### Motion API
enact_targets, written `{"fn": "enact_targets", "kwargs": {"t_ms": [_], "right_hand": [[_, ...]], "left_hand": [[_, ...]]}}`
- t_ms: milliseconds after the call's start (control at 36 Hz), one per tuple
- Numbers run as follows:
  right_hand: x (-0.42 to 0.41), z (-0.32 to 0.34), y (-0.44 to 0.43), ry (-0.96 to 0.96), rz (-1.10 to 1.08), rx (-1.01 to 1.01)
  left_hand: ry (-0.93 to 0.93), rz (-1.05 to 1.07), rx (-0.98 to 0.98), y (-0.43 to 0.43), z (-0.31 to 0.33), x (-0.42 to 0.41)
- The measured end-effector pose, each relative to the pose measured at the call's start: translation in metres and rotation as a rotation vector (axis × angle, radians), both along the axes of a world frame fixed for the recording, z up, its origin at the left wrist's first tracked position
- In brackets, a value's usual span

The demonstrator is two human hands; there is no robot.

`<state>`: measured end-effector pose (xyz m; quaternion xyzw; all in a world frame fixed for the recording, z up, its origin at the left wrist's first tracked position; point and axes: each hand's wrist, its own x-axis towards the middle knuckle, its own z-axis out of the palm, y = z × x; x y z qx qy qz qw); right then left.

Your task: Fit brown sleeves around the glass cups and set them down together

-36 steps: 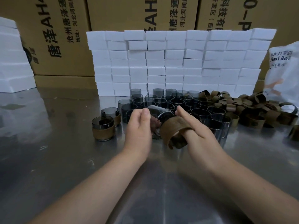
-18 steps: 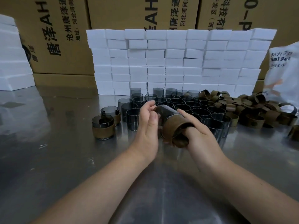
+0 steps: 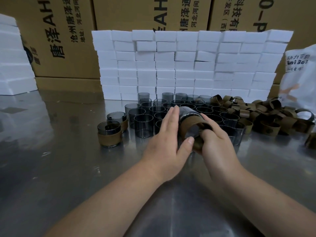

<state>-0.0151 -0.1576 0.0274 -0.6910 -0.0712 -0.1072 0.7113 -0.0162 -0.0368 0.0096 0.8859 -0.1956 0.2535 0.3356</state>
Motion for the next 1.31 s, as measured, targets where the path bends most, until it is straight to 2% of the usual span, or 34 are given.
{"fn": "enact_targets", "kwargs": {"t_ms": [83, 306, 556, 750, 1000, 1306], "right_hand": [[0.001, -0.002, 0.001, -0.018, 0.012, -0.069], [0.002, -0.004, 0.001, -0.086, 0.086, -0.199], [0.008, -0.011, 0.003, -0.129, 0.218, -0.077], [0.012, -0.015, 0.001, -0.203, 0.288, -0.083], [0.015, -0.019, 0.000, -0.200, 0.329, -0.020], [0.015, -0.020, -0.001, -0.207, 0.214, 0.003]], "left_hand": [[-0.017, 0.039, -0.066, -0.005, -0.002, 0.001], [-0.044, 0.145, -0.463, -0.012, -0.002, 0.003], [-0.057, 0.097, -0.658, -0.009, -0.002, 0.007], [-0.080, 0.114, -0.625, -0.008, -0.001, 0.004], [-0.090, 0.125, -0.629, -0.007, 0.001, 0.003], [-0.103, 0.112, -0.586, -0.007, -0.001, 0.004]]}}
